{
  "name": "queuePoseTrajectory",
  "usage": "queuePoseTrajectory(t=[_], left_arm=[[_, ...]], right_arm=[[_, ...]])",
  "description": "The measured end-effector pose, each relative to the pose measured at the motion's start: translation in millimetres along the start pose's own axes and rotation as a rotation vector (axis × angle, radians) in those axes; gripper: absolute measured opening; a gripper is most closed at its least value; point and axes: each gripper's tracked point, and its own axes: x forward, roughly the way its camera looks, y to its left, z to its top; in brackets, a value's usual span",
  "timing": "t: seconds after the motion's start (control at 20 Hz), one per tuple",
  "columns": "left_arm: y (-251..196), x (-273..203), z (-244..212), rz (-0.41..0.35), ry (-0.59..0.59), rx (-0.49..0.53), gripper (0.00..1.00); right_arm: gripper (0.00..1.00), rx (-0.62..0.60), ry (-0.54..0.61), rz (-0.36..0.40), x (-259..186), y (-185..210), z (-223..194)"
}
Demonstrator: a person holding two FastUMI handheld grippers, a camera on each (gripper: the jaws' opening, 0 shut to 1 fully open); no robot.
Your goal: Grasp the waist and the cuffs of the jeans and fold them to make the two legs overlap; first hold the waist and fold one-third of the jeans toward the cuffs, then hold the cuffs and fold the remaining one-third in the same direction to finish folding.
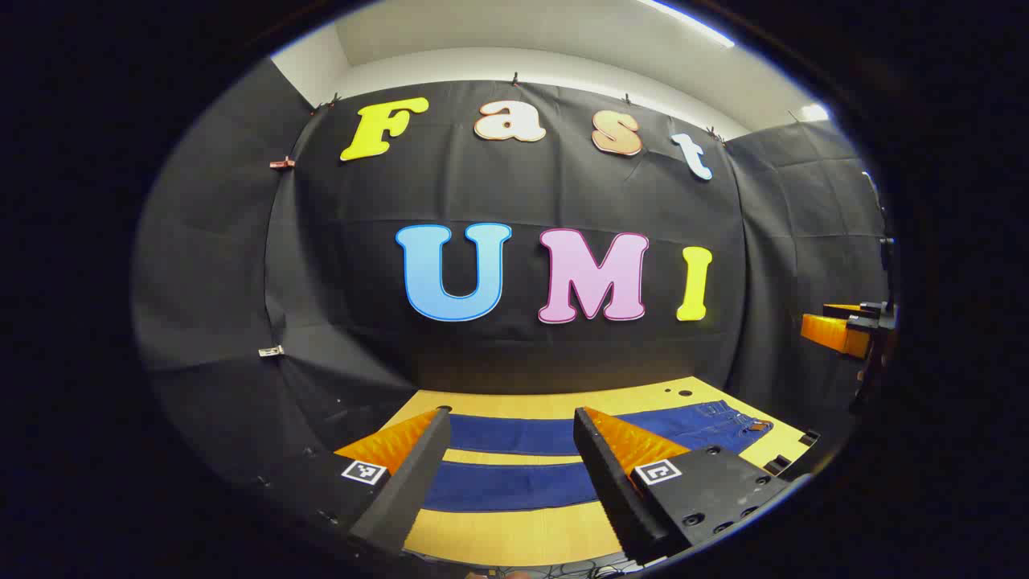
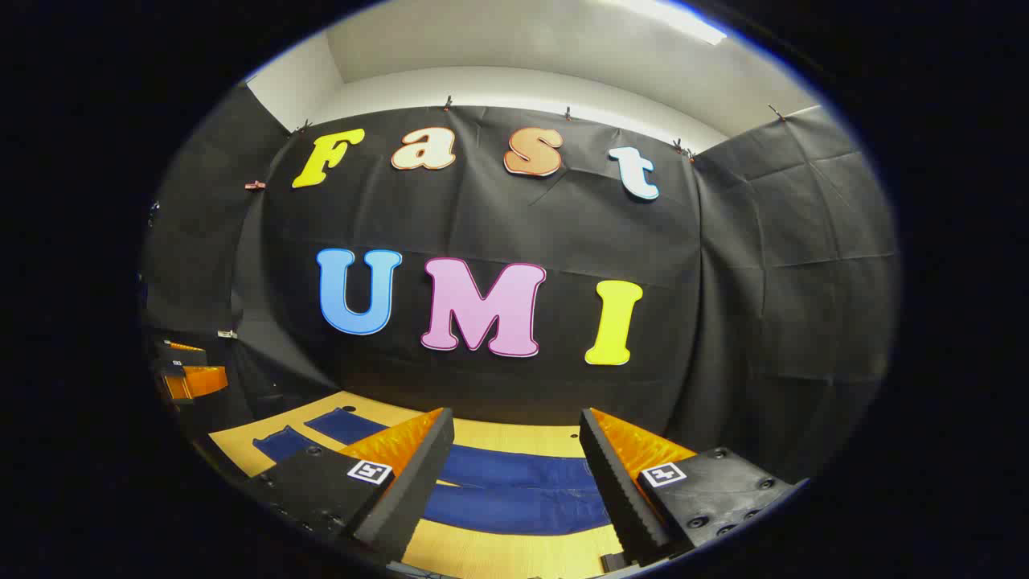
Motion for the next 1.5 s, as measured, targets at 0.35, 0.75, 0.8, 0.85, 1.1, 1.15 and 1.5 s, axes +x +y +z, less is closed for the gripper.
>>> queuePoseTrajectory(t=[0.35, 0.75, 0.8, 0.85, 1.1, 1.15, 1.5], left_arm=[[10.6, -3.2, -17.5, 0.014, 0.034, -0.028, 0.96], [64.9, 23.3, -51.2, 0.149, 0.1, 0.053, 0.98], [81.8, 27.9, -59.8, 0.168, 0.121, 0.104, 0.99], [100.1, 34.8, -69.4, 0.182, 0.141, 0.162, 0.98], [181.4, 79.2, -137.2, 0.114, 0.314, 0.529, 0.98], [191.3, 88.7, -154.7, 0.062, 0.354, 0.598, 0.98], [229.2, 122.2, -265.9, -0.314, 0.653, 1.025, 0.98]], right_arm=[[0.94, 0.0, -0.002, -0.014, 3.6, 4.3, -4.0], [0.96, 0.052, 0.013, -0.041, 38.9, 1.7, -15.3], [0.96, 0.067, 0.011, -0.048, 44.5, 0.6, -14.9], [0.96, 0.066, 0.013, -0.049, 49.9, 1.8, -18.2], [0.96, -0.012, 0.066, -0.029, 75.2, 0.3, -39.5], [0.94, -0.02, 0.08, -0.027, 79.2, 0.4, -43.7], [0.96, -0.085, 0.157, -0.011, 113.2, -5.8, -72.4]])
